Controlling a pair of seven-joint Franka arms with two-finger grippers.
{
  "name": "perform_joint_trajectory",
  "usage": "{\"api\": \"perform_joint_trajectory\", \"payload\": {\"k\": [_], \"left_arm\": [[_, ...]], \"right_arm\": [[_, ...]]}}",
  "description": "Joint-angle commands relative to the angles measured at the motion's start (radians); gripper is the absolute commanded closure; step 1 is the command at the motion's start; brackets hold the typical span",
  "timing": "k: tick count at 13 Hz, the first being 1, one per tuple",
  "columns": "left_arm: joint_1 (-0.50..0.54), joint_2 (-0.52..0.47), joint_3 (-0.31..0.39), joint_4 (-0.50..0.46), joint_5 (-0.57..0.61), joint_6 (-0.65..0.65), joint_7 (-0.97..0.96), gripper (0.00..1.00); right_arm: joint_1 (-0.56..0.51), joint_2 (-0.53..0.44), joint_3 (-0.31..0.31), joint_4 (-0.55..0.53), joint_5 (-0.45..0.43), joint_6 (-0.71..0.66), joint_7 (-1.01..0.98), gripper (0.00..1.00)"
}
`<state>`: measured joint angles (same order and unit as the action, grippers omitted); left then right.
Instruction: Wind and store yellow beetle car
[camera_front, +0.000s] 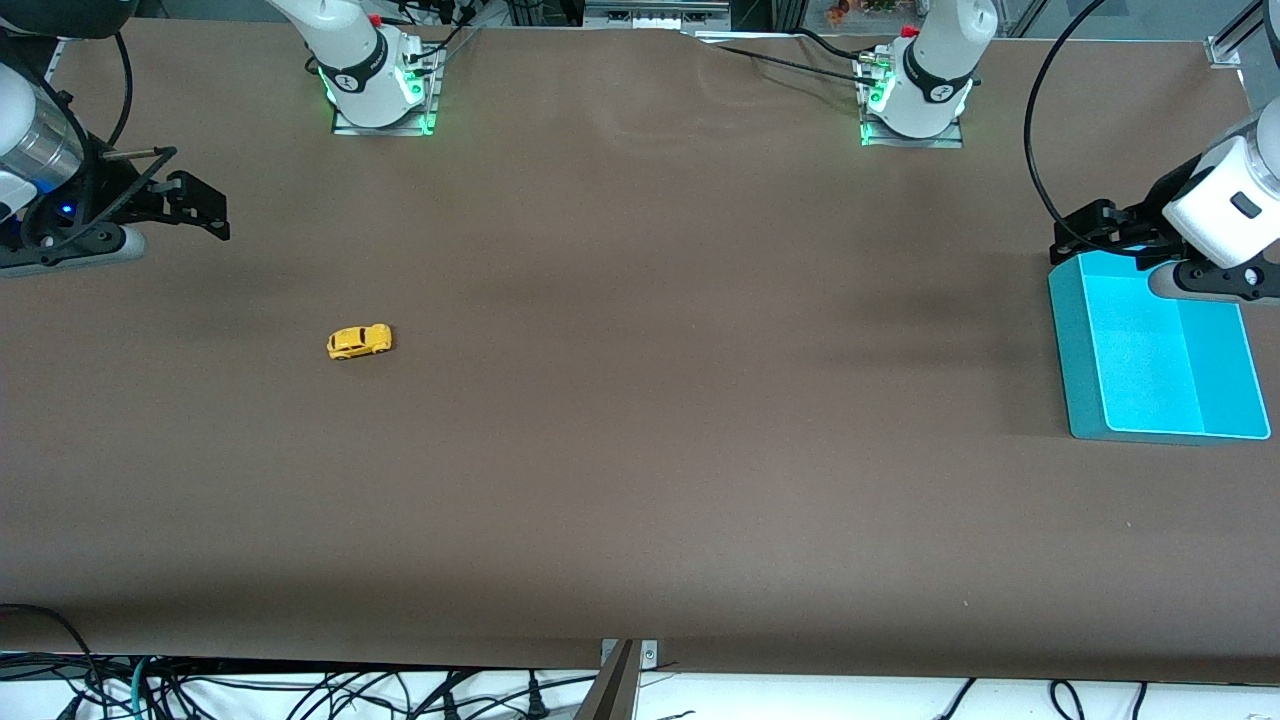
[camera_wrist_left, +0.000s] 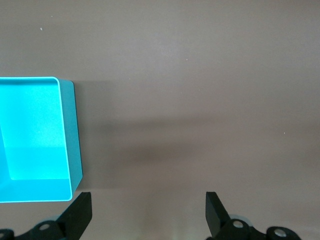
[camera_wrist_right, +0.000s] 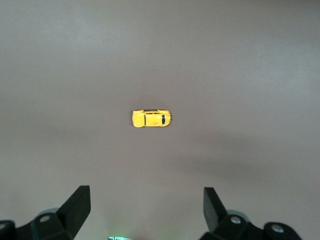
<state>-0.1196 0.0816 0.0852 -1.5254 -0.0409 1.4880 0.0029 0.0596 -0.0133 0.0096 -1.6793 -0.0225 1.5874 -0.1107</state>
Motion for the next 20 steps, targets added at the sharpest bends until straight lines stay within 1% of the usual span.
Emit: {"api": "perform_joint_trajectory", "payload": {"k": [1,20], "left_arm": [[0.003,0.013,-0.002,0.025,0.006,-0.008,-0.001,0.0],[0.003,0.014,-0.002,0.025,0.006,-0.008,-0.001,0.0]], "right_arm": [[0.003,-0.005,0.0,0.021,0.007,-0.043,-0.003,0.0],[0.002,-0.005,-0.005,0.027,0.003,-0.041,-0.012,0.0]]}}
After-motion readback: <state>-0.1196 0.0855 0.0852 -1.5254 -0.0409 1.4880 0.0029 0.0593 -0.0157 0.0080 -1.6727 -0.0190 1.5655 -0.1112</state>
